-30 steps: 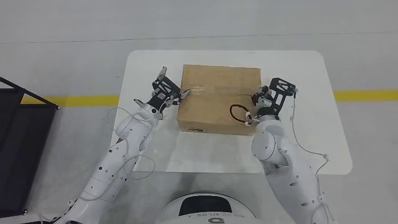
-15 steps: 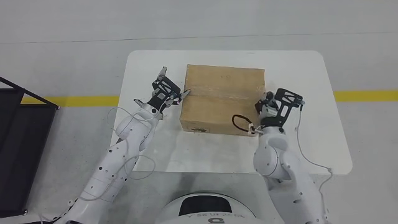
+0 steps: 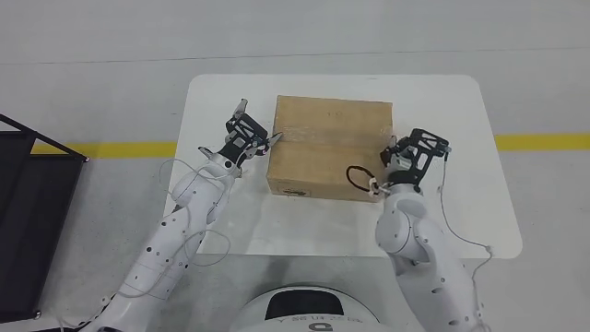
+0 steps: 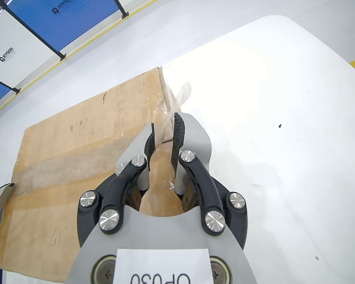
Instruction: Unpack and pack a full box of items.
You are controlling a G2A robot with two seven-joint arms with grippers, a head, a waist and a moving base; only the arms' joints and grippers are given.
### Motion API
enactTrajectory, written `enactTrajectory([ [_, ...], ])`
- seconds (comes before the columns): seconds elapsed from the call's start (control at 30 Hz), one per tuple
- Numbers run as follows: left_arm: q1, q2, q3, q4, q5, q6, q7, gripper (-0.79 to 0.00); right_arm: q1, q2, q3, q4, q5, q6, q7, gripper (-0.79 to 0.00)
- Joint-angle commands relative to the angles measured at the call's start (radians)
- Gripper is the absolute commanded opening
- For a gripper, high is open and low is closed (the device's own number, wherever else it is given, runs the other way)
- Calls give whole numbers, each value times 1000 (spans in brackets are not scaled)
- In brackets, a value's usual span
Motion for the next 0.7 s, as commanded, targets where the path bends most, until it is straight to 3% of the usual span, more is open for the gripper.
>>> enactTrajectory([
  [0.0,0,0,0,0,0,0,0,0,-8,-1,7,-5,-3,7,-4,-637],
  [0.13,0,0,0,0,0,0,0,0,-14,-3,30,-1,-2,30,7,-625],
  [0.3,0,0,0,0,0,0,0,0,0,-8,52,15,4,78,23,-520],
  [0.53,0,0,0,0,0,0,0,0,-33,-15,106,-19,51,109,-6,-477],
  [0.57,0,0,0,0,0,0,0,0,-40,-16,113,-27,63,107,-13,-419],
  [0.6,0,0,0,0,0,0,0,0,-47,-17,119,-34,76,106,-21,0],
  [0.67,0,0,0,0,0,0,0,0,-60,-18,122,-42,102,83,-6,0],
])
